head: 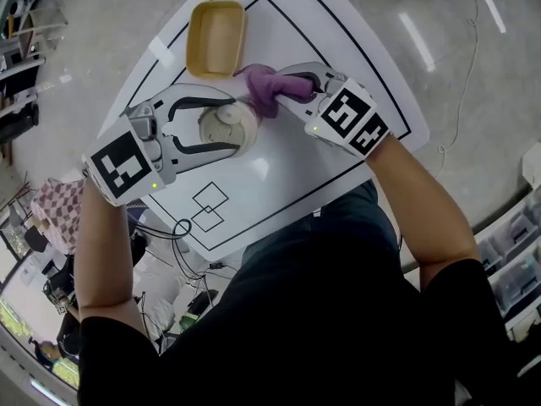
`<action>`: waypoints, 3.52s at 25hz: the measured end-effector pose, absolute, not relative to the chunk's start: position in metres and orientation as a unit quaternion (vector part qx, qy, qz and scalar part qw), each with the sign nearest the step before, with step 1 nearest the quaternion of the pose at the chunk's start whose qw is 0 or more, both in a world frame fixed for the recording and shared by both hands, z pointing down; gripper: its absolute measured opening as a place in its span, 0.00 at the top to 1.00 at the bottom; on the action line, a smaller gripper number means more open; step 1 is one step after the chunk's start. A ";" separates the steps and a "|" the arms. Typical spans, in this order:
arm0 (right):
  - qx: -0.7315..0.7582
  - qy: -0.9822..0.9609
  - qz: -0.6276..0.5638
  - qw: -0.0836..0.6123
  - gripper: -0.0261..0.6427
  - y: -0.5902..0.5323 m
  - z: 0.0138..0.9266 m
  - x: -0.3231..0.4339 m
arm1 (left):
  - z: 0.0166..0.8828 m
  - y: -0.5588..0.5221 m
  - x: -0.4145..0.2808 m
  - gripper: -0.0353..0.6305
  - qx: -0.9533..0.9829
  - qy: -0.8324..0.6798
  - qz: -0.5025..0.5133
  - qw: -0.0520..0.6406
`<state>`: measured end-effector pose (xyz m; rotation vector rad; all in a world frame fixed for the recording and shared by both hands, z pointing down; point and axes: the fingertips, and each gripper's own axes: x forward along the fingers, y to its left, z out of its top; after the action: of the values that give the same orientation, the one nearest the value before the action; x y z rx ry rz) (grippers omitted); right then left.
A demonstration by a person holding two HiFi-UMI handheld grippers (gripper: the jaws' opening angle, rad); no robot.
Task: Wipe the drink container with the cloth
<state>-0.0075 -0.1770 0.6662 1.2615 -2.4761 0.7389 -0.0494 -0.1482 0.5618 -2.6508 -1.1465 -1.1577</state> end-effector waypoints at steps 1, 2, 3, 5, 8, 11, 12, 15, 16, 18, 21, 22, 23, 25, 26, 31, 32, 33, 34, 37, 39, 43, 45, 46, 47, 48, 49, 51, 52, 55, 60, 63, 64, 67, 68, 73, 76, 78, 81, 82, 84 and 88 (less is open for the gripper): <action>0.431 -0.860 0.249 0.115 0.84 -0.180 0.653 -0.007 | 0.562 -0.146 -0.050 0.53 -0.846 -0.377 -0.376 0.020; 0.424 -0.866 0.243 0.102 0.84 -0.183 0.641 -0.007 | 0.562 -0.144 -0.050 0.53 -0.841 -0.385 -0.380 0.024; 0.416 -0.873 0.236 0.094 0.84 -0.186 0.631 -0.008 | 0.562 -0.142 -0.050 0.53 -0.836 -0.392 -0.383 0.027; 0.397 -0.886 0.224 0.088 0.84 -0.188 0.617 -0.013 | 0.562 -0.139 -0.049 0.53 -0.829 -0.402 -0.387 0.030; 0.379 -0.894 0.223 0.083 0.84 -0.189 0.613 -0.023 | 0.564 -0.137 -0.051 0.53 -0.823 -0.410 -0.392 0.035; 0.380 -0.891 0.238 0.075 0.84 -0.192 0.621 -0.027 | 0.564 -0.136 -0.051 0.53 -0.824 -0.410 -0.390 0.036; 0.383 -0.888 0.243 0.075 0.84 -0.193 0.627 -0.028 | 0.564 -0.136 -0.051 0.53 -0.824 -0.410 -0.389 0.035; 0.392 -0.879 0.255 0.092 0.85 -0.196 0.653 -0.031 | 0.565 -0.136 -0.051 0.53 -0.826 -0.411 -0.385 0.032; 0.394 -0.876 0.260 0.099 0.85 -0.198 0.663 -0.033 | 0.565 -0.136 -0.052 0.53 -0.826 -0.411 -0.385 0.032; 0.395 -0.871 0.267 0.119 0.85 -0.200 0.682 -0.036 | 0.565 -0.136 -0.052 0.53 -0.825 -0.411 -0.386 0.031; 0.393 -0.864 0.266 0.168 0.85 -0.201 0.704 -0.039 | 0.564 -0.136 -0.051 0.53 -0.826 -0.413 -0.382 0.029; 0.392 -0.861 0.262 0.189 0.85 -0.202 0.710 -0.040 | 0.563 -0.136 -0.051 0.53 -0.827 -0.413 -0.380 0.028; 0.391 -0.859 0.256 0.208 0.85 -0.203 0.716 -0.041 | 0.563 -0.137 -0.051 0.53 -0.828 -0.413 -0.379 0.027; 0.390 -0.858 0.241 0.232 0.85 -0.204 0.722 -0.043 | 0.564 -0.137 -0.051 0.53 -0.830 -0.411 -0.377 0.025; 0.390 -0.857 0.238 0.236 0.85 -0.205 0.723 -0.043 | 0.565 -0.137 -0.051 0.53 -0.831 -0.410 -0.376 0.024; 0.391 -0.854 0.237 0.248 0.85 -0.205 0.724 -0.043 | 0.565 -0.137 -0.052 0.53 -0.831 -0.406 -0.379 0.023; 0.391 -0.853 0.237 0.252 0.85 -0.205 0.724 -0.043 | 0.565 -0.138 -0.052 0.53 -0.832 -0.405 -0.379 0.023; 0.392 -0.851 0.236 0.256 0.85 -0.205 0.723 -0.043 | 0.564 -0.138 -0.052 0.53 -0.833 -0.404 -0.378 0.022; 0.394 -0.850 0.235 0.259 0.85 -0.205 0.722 -0.043 | 0.564 -0.138 -0.052 0.53 -0.835 -0.401 -0.377 0.019; 0.401 -0.847 0.233 0.258 0.84 -0.204 0.713 -0.038 | 0.564 -0.140 -0.051 0.52 -0.846 -0.380 -0.375 0.001; 0.407 -0.846 0.227 0.260 0.84 -0.200 0.704 -0.032 | 0.564 -0.142 -0.051 0.44 -0.854 -0.364 -0.372 -0.010; 0.412 -0.843 0.223 0.265 0.84 -0.183 0.684 -0.020 | 0.553 -0.148 -0.049 0.42 -0.880 -0.325 -0.343 -0.044; 0.413 -0.841 0.217 0.272 0.84 -0.176 0.671 -0.013 | 0.542 -0.155 -0.049 0.42 -0.893 -0.300 -0.332 -0.054; 0.415 -0.840 0.216 0.274 0.84 -0.172 0.664 -0.011 | 0.535 -0.158 -0.049 0.42 -0.900 -0.286 -0.323 -0.059; 0.416 -0.839 0.215 0.278 0.84 -0.167 0.656 -0.008 | 0.526 -0.161 -0.049 0.42 -0.909 -0.268 -0.313 -0.065; 0.417 -0.837 0.213 0.283 0.84 -0.164 0.648 -0.005 | 0.516 -0.165 -0.049 0.42 -0.918 -0.248 -0.301 -0.070; 0.418 -0.836 0.208 0.290 0.84 -0.162 0.639 -0.001 | 0.507 -0.170 -0.049 0.42 -0.927 -0.227 -0.289 -0.074; 0.419 -0.836 0.193 0.297 0.84 -0.161 0.619 0.005 | 0.491 -0.178 -0.052 0.42 -0.942 -0.188 -0.267 -0.080; 0.420 -0.837 0.187 0.296 0.84 -0.160 0.607 0.006 | 0.483 -0.180 -0.055 0.42 -0.947 -0.171 -0.259 -0.084; 0.424 -0.841 0.166 0.294 0.84 -0.157 0.570 0.008 | 0.461 -0.182 -0.069 0.42 -0.959 -0.116 -0.239 -0.094; 0.426 -0.847 0.125 0.291 0.84 -0.152 0.508 0.014 | 0.416 -0.181 -0.095 0.42 -0.976 -0.012 -0.196 -0.097; 0.429 -0.857 0.116 0.263 0.84 -0.148 0.470 0.014 | 0.393 -0.171 -0.112 0.42 -0.977 0.043 -0.189 -0.084; 0.429 -0.859 0.115 0.253 0.84 -0.145 0.458 0.015 | 0.386 -0.167 -0.118 0.42 -0.977 0.063 -0.191 -0.076; 0.429 -0.866 0.108 0.233 0.84 -0.132 0.426 0.019 | 0.367 -0.152 -0.134 0.45 -0.975 0.114 -0.181 -0.067; 0.428 -0.868 0.106 0.227 0.84 -0.127 0.416 0.019 | 0.362 -0.146 -0.140 0.46 -0.973 0.128 -0.178 -0.067; 0.430 -0.879 0.098 0.184 0.84 -0.112 0.367 0.028 | 0.346 -0.111 -0.163 0.48 -0.964 0.186 -0.177 -0.066; 0.436 -0.879 0.101 0.165 0.84 -0.104 0.351 0.040 | 0.341 -0.095 -0.172 0.51 -0.959 0.216 -0.172 -0.070; 0.438 -0.879 0.106 0.157 0.84 -0.101 0.343 0.049 | 0.335 -0.091 -0.176 0.53 -0.956 0.232 -0.165 -0.076; 0.438 -0.880 0.116 0.145 0.84 -0.098 0.336 0.060 | 0.323 -0.088 -0.181 0.55 -0.954 0.250 -0.147 -0.079; 0.438 -0.880 0.118 0.142 0.84 -0.096 0.336 0.062 | 0.320 -0.086 -0.184 0.56 -0.953 0.256 -0.141 -0.079; 0.437 -0.880 0.125 0.138 0.84 -0.090 0.337 0.063 | 0.316 -0.078 -0.192 0.57 -0.952 0.267 -0.129 -0.081; 0.439 -0.879 0.137 0.126 0.84 -0.077 0.338 0.063 | 0.310 -0.067 -0.209 0.63 -0.945 0.298 -0.109 -0.082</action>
<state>0.0632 -0.0773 0.3381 1.2788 -2.5600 0.3988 -0.2091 -0.0666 0.3100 -3.1349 0.9879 -0.3605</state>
